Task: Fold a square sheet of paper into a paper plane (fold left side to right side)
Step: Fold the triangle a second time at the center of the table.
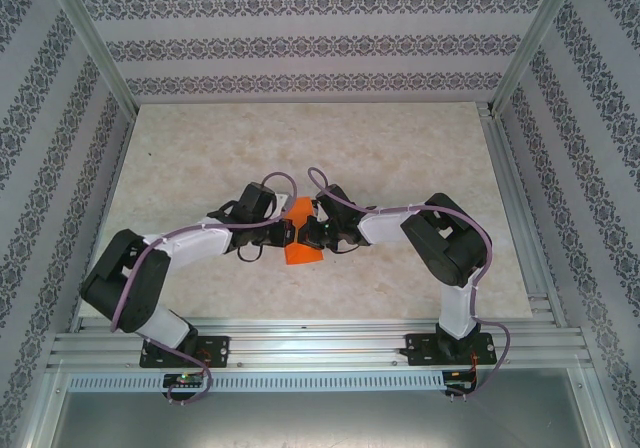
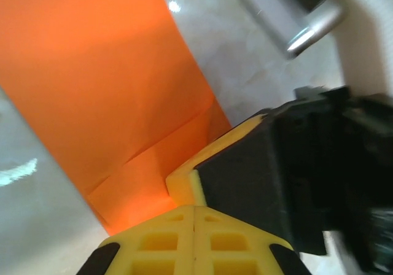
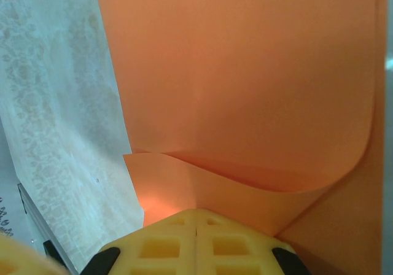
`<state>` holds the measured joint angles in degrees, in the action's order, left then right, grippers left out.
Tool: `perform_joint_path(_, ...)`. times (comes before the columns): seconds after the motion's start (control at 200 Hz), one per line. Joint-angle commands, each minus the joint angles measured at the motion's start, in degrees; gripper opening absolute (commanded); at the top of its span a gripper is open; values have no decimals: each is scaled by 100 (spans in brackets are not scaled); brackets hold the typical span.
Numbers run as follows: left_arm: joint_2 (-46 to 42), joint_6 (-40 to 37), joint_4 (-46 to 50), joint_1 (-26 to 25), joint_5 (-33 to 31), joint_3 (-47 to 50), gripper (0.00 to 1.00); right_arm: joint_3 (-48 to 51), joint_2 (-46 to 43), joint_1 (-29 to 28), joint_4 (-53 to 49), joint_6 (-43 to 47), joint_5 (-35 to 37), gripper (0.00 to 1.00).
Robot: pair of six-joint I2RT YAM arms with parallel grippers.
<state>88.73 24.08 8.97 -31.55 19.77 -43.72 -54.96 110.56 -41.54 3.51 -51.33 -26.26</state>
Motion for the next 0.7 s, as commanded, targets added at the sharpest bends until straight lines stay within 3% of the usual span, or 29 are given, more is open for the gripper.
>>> perform_joint_path(0.0,321,130,-354,46,288,-34,0,191,176,-30,-590,71,236,5)
perform_joint_path(0.465,1187,-64,-385,43,-313,88,0,142,21,-23,-441,140,207,5)
perform_joint_path(0.694,1257,-243,-260,24,-618,269,0,-5,-616,171,-481,399,385,5)
